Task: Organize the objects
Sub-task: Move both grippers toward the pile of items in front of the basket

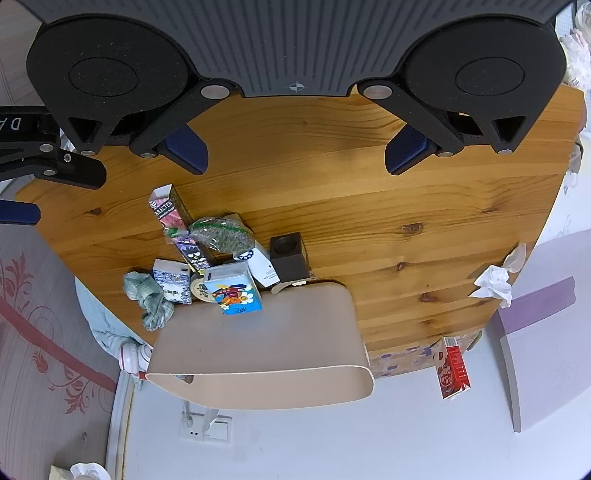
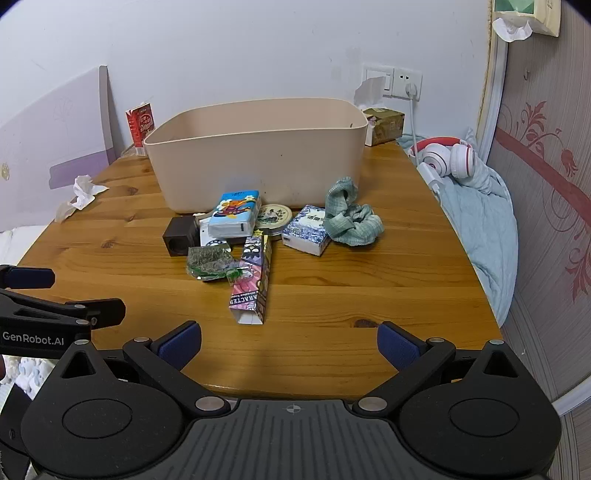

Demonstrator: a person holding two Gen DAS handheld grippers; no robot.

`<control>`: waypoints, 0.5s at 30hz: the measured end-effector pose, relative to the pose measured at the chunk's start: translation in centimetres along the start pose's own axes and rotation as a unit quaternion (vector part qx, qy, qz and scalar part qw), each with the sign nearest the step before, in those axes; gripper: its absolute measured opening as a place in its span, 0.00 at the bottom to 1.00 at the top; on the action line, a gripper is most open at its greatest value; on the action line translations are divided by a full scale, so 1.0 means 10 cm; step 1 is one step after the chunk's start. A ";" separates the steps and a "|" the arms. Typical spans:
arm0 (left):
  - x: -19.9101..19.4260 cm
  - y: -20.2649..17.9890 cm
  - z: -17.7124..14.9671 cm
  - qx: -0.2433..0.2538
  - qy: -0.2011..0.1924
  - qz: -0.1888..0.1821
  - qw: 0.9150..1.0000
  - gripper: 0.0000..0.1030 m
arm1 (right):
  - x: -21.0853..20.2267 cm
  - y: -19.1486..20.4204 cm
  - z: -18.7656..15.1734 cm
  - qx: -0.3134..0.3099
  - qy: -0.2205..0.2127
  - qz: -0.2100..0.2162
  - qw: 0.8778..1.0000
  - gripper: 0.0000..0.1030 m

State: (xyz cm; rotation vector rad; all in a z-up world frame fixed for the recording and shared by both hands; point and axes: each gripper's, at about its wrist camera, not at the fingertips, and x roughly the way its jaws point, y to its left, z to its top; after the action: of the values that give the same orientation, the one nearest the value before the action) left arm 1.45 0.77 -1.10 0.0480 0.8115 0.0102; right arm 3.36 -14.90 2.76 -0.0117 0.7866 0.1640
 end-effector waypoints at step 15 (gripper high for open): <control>-0.02 0.05 0.01 -0.006 -0.003 0.000 1.000 1.00 | 0.01 0.04 0.04 0.000 0.000 0.000 1.000 1.00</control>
State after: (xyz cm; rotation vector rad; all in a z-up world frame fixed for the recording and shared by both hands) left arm 1.45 1.29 -0.86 0.0362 0.8046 0.0147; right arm 3.63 -14.48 2.98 -0.0117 0.7864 0.1636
